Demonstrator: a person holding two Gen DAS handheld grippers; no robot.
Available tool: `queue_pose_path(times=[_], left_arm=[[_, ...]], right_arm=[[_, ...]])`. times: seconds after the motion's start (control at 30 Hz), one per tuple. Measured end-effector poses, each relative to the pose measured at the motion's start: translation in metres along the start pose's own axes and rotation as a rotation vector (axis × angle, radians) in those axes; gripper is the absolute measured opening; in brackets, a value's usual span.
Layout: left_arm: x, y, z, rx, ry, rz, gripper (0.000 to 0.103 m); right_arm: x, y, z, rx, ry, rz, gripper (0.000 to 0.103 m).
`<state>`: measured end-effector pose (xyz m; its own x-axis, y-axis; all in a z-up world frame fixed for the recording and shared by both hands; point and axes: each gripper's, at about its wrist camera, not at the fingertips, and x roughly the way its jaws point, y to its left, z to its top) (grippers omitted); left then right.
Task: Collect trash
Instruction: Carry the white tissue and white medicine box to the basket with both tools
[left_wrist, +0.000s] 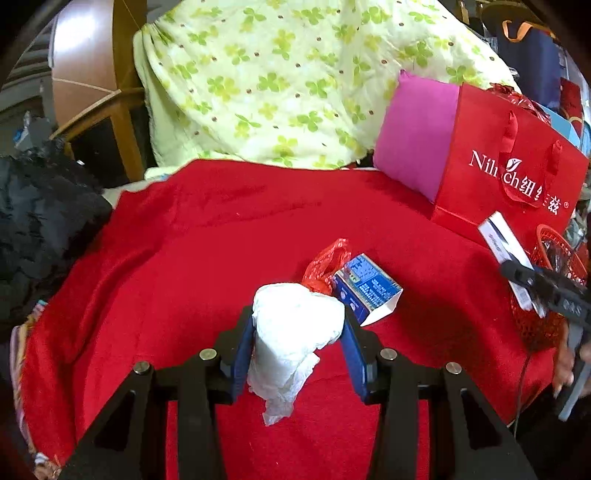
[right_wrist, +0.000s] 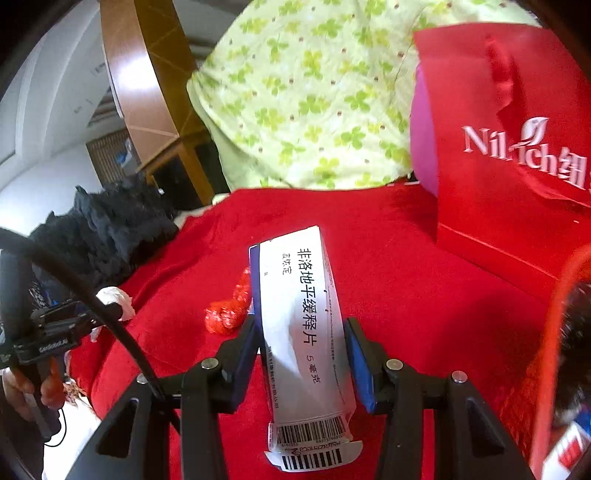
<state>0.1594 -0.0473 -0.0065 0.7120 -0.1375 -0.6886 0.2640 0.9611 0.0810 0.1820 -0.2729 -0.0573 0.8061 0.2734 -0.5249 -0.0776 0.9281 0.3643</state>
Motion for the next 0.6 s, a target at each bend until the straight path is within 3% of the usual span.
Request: queue_pose_path(times=[0.3,0.6], left_arm=[[-0.056,-0.035,0.000,0.013,-0.102,0.015,0.047],[-0.092,-0.068,0.006,0.062,-0.183,-0.008,0.047]], right_arm=[[-0.076,0.008,-0.024,0.009,-0.121,-0.038,0.049],[-0.132,0.035,-0.017,-0.036,-0.200,-0.019,0.049]])
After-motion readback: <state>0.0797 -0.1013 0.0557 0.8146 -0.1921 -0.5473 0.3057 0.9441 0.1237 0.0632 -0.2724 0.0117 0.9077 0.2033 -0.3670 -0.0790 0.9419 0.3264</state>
